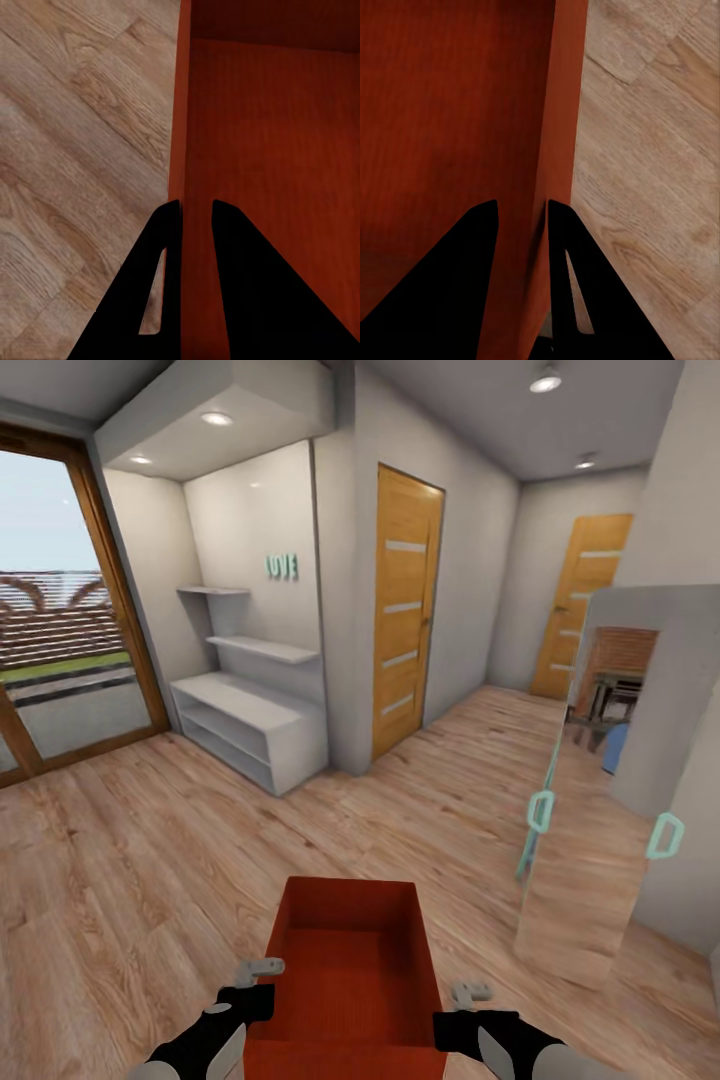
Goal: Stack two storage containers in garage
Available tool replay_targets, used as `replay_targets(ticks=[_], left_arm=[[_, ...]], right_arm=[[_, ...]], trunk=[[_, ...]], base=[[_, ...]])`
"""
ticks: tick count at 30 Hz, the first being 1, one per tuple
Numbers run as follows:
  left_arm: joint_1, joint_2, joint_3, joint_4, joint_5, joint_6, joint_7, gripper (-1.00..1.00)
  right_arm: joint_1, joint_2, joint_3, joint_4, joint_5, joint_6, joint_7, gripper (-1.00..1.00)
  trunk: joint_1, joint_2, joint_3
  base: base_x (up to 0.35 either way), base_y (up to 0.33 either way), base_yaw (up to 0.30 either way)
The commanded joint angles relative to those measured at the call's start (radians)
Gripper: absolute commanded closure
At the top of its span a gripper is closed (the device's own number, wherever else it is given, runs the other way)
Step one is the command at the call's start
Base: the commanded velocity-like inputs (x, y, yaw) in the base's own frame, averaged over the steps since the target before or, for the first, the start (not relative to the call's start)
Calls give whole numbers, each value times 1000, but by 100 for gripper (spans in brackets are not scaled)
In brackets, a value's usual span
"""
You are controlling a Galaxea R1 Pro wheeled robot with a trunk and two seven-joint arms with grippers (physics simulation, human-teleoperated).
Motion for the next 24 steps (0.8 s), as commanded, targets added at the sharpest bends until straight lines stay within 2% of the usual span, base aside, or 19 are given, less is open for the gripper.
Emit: replay_targets(ticks=[1,7,19,24], left_arm=[[0,1,-28,2,24,2,-26,100],[0,1,-28,2,24,2,-26,100],[0,2,-28,2,24,2,-26,100],[0,1,-28,2,24,2,-27,100]], right_arm=[[-1,-29,-21,-63,4,-27,3,100],[-1,-29,-21,-63,4,-27,4,100],[-1,-29,-22,-63,4,-27,4,100],[-1,-29,-22,-63,4,-27,4,100]], trunk=[[1,-1,-1],[1,-1,-1],[1,-1,-1],[1,-1,-1]], base=[[321,171,-17],[319,173,-118],[313,176,-236],[308,181,-92]])
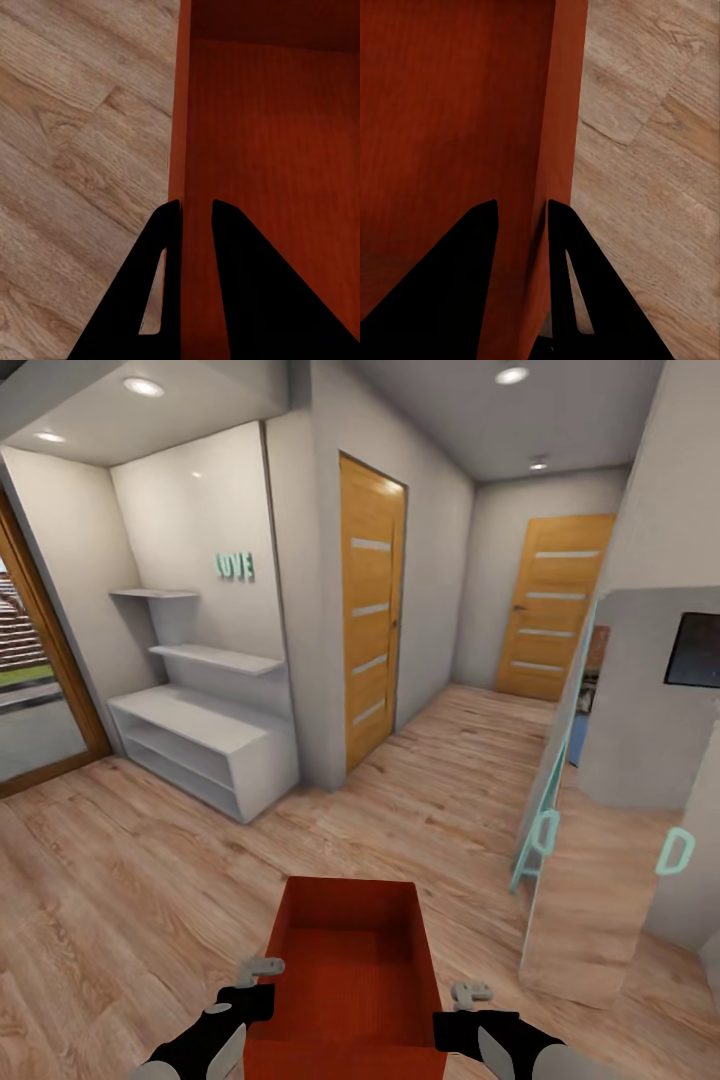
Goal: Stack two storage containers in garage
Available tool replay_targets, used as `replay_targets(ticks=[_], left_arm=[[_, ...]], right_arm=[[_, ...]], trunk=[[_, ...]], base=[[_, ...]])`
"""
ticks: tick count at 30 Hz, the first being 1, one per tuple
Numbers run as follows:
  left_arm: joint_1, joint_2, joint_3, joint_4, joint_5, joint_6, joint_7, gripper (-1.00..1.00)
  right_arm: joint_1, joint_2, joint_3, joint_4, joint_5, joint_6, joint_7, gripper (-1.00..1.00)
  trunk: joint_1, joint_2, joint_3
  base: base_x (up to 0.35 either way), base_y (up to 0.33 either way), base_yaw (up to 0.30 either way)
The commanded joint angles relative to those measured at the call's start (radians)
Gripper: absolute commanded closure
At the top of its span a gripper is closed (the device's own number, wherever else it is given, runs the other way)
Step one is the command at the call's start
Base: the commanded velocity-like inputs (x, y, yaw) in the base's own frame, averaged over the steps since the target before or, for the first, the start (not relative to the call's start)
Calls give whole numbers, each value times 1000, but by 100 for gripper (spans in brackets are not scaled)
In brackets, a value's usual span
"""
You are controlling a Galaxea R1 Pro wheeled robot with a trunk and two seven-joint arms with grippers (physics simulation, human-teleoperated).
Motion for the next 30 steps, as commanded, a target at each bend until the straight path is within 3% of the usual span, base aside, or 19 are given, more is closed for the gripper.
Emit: replay_targets(ticks=[1,12,30], left_arm=[[0,1,-27,2,23,2,-27,100],[0,1,-27,2,23,3,-27,100],[0,2,-27,2,23,3,-27,100]], right_arm=[[0,-29,-21,-64,4,-27,4,100],[-1,-29,-21,-64,4,-27,4,100],[-1,-29,-20,-64,4,-27,4,100]], trunk=[[1,-1,-1],[1,-1,-1],[1,-1,-1]], base=[[302,188,-33],[292,200,-42],[287,205,-234]])
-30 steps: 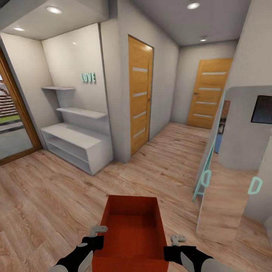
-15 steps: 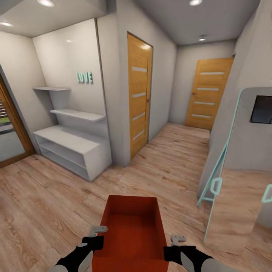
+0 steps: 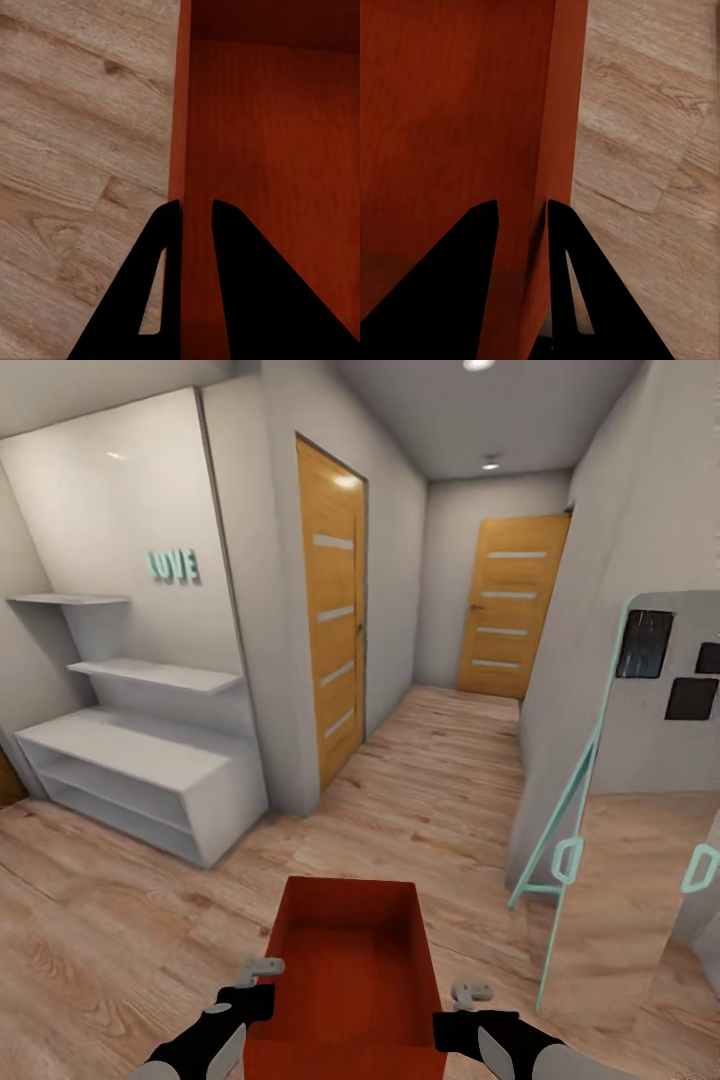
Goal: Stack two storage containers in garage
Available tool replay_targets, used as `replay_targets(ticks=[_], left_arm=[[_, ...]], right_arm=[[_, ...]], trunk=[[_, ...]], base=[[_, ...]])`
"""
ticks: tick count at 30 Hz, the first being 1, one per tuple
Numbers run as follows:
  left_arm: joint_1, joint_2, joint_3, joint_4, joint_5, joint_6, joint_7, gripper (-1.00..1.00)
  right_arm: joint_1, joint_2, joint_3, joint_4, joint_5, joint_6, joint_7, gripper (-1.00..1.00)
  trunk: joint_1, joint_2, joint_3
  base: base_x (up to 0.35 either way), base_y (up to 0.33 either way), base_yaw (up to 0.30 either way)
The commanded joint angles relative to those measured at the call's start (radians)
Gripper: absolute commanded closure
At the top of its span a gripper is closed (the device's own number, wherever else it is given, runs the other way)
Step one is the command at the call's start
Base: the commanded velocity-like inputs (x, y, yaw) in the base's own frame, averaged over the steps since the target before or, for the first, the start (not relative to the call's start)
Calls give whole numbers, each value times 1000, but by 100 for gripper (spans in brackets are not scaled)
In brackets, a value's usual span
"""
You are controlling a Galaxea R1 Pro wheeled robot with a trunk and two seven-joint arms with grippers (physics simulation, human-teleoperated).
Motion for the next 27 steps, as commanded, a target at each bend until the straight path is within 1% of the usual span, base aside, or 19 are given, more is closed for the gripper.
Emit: replay_targets(ticks=[1,11,21,27], left_arm=[[0,1,-28,2,24,2,-27,100],[0,1,-28,2,24,2,-27,100],[0,1,-28,2,24,2,-27,100],[0,1,-28,2,24,2,-27,100]], right_arm=[[-1,-29,-20,-63,4,-28,4,100],[-1,-29,-20,-63,4,-28,4,100],[-1,-29,-19,-63,4,-28,4,100],[0,-29,-19,-63,4,-28,4,100]], trunk=[[1,-1,-1],[1,-1,-1],[1,-1,-1],[1,-1,6]], base=[[287,205,-247],[287,205,-234],[286,205,-36],[286,205,-2]])
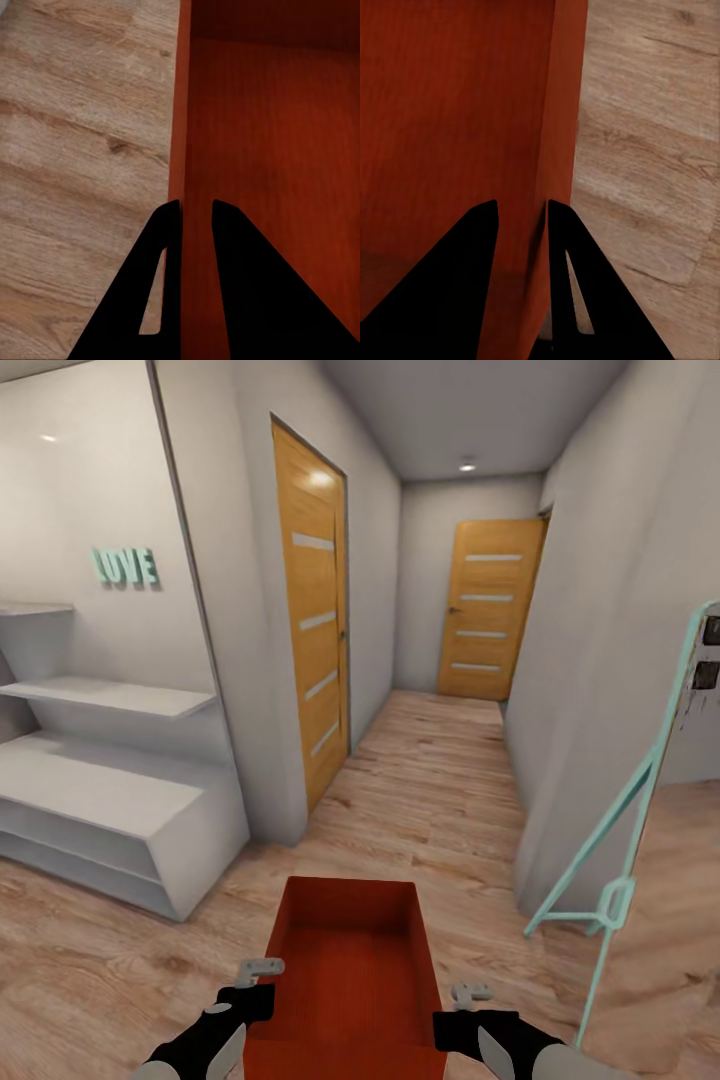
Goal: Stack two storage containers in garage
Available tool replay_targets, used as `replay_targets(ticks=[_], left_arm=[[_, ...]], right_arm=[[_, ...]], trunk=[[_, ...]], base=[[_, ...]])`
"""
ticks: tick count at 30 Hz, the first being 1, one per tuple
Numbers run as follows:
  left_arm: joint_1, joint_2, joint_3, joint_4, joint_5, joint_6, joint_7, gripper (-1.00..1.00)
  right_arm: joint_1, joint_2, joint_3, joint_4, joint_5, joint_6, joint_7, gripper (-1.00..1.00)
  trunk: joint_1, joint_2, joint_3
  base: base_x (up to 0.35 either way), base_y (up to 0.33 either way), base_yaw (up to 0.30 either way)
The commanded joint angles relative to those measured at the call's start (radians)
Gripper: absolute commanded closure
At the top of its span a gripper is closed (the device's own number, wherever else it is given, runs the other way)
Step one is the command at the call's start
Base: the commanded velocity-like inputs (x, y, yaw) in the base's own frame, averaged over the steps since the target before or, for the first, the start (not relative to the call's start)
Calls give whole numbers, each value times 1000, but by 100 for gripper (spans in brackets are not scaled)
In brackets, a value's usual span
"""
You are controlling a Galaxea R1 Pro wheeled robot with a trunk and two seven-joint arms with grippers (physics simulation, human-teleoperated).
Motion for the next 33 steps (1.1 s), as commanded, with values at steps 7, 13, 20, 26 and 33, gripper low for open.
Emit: replay_targets(ticks=[7,13,20,26,33], left_arm=[[0,1,-28,3,24,2,-26,100],[0,1,-28,3,24,2,-26,100],[0,1,-28,3,24,2,-26,100],[0,1,-28,3,24,1,-26,100],[0,1,-28,3,24,1,-26,100]], right_arm=[[-1,-29,-20,-61,5,-29,4,100],[-1,-29,-21,-61,5,-29,4,100],[-1,-29,-21,-61,5,-29,4,100],[-1,-29,-21,-61,5,-29,4,100],[-1,-29,-21,-61,5,-29,4,100]], trunk=[[1,-1,9],[1,-1,19],[1,-1,27],[1,-1,28],[1,-1,28]], base=[[286,205,0],[286,206,-24],[286,205,-93],[290,171,-49],[294,76,-205]])
